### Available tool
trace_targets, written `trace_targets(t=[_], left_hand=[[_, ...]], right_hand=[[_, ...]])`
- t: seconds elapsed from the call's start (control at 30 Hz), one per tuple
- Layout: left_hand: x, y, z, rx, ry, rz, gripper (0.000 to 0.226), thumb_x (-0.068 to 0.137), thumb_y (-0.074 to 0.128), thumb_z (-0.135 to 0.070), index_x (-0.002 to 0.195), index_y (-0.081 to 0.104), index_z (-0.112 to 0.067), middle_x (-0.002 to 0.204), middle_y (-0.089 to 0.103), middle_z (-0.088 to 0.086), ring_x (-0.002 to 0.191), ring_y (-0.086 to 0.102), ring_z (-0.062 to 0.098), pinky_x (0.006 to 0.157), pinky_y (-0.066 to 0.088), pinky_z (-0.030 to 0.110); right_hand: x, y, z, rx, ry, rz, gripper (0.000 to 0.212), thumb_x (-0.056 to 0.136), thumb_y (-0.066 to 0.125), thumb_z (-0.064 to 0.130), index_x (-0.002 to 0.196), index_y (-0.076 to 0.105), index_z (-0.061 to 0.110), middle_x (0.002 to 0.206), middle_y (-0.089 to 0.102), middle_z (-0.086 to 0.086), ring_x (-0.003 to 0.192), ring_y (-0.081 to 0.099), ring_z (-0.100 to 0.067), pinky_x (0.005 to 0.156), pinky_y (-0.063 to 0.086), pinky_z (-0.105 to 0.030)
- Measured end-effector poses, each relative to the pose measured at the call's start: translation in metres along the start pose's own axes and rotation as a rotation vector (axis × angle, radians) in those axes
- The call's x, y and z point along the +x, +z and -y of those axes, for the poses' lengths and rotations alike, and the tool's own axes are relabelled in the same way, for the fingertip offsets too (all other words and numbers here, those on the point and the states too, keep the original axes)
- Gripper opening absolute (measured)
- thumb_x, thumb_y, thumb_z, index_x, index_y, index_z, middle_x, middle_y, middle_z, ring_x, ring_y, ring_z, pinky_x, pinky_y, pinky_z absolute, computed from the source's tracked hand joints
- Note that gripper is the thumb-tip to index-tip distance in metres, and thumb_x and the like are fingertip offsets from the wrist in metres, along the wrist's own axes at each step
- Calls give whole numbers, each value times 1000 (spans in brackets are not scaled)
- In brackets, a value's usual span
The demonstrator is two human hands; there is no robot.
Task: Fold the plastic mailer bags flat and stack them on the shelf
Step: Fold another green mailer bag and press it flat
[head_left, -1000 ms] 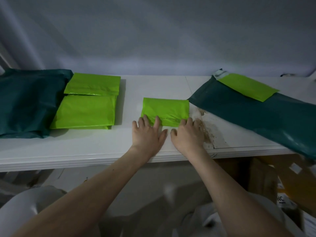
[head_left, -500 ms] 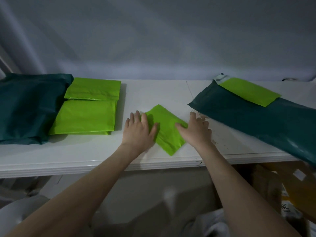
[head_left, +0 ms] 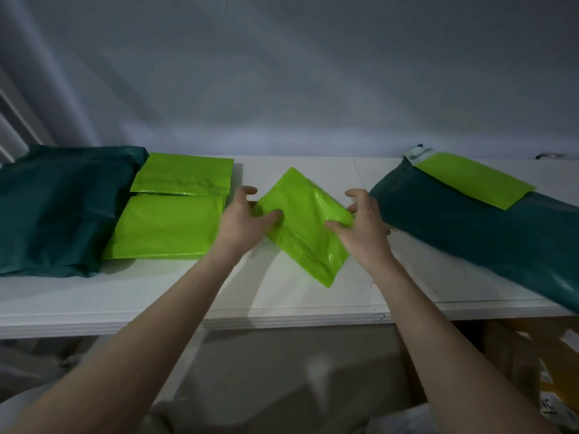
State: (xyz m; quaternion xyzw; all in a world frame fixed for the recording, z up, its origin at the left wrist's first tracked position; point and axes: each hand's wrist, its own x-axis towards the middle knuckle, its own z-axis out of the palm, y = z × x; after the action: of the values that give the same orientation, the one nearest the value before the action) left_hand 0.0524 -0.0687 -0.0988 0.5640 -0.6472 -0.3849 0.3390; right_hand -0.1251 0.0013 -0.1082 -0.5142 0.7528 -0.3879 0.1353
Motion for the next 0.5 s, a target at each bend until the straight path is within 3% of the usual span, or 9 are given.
trace_targets(t=[0.07, 0.13, 0.23, 0.3, 0.33, 0.4, 0.43, 0.5], left_hand=[[7, -10, -4, -154, -61, 37, 53, 77, 75, -22, 123, 51, -15, 94, 59, 2, 78, 58, 17, 73, 51, 27], [11, -17, -7, -305, -100, 46, 49, 78, 74, -14, 121, 52, -14, 82, 58, 0, 64, 56, 13, 54, 52, 19], [13, -27, -5, -455, -137, -18, 54, 80, 71, -8, 127, 44, -14, 81, 53, -4, 63, 54, 9, 43, 49, 13], [14, -35, -1, -496, -143, -58, 54, 81, 69, -7, 127, 42, -16, 84, 52, -4, 66, 54, 8, 43, 49, 14], [13, -40, 0, -500, -140, -68, 54, 82, 69, -8, 127, 42, -18, 87, 52, -3, 67, 54, 8, 44, 50, 15], [14, -50, 1, -452, -101, -74, 51, 83, 67, -9, 126, 42, -23, 88, 48, -2, 68, 54, 8, 46, 51, 15], [14, -54, 1, -412, -72, -70, 49, 85, 65, -8, 125, 44, -24, 88, 47, -3, 68, 53, 8, 46, 51, 16], [16, -65, 2, -320, -15, -72, 40, 87, 63, -9, 121, 49, -25, 98, 47, 2, 74, 56, 14, 48, 53, 17]], right_hand=[[3, 3, 5, 70, -31, -48, 64, 78, 74, 16, 131, 39, 10, 120, 40, -11, 103, 46, -20, 80, 31, -17], [3, 8, 10, 122, -12, -42, 73, 80, 72, 21, 139, 30, 11, 132, 33, -13, 122, 40, -27, 97, 32, -24], [2, 19, 20, 232, 117, -3, 86, 82, 69, 31, 146, 15, 10, 144, 28, -13, 132, 34, -25, 101, 28, -24], [2, 30, 27, 377, 222, 64, 75, 83, 67, 35, 140, 22, 15, 139, 43, -8, 120, 51, -26, 93, 42, -25], [2, 36, 32, 461, 281, 115, 64, 84, 66, 35, 133, 28, 19, 133, 51, -6, 105, 62, -27, 80, 52, -27], [2, 46, 43, 619, 353, 190, 46, 86, 64, 29, 120, 33, 21, 124, 57, -5, 69, 70, -26, 50, 53, -24], [3, 49, 48, 679, 349, 191, 43, 87, 64, 24, 118, 35, 19, 121, 58, -6, 59, 69, -26, 45, 51, -24], [3, 56, 58, 773, 298, 132, 44, 87, 64, 13, 119, 34, 17, 113, 60, -5, 64, 68, -24, 46, 54, -30]])
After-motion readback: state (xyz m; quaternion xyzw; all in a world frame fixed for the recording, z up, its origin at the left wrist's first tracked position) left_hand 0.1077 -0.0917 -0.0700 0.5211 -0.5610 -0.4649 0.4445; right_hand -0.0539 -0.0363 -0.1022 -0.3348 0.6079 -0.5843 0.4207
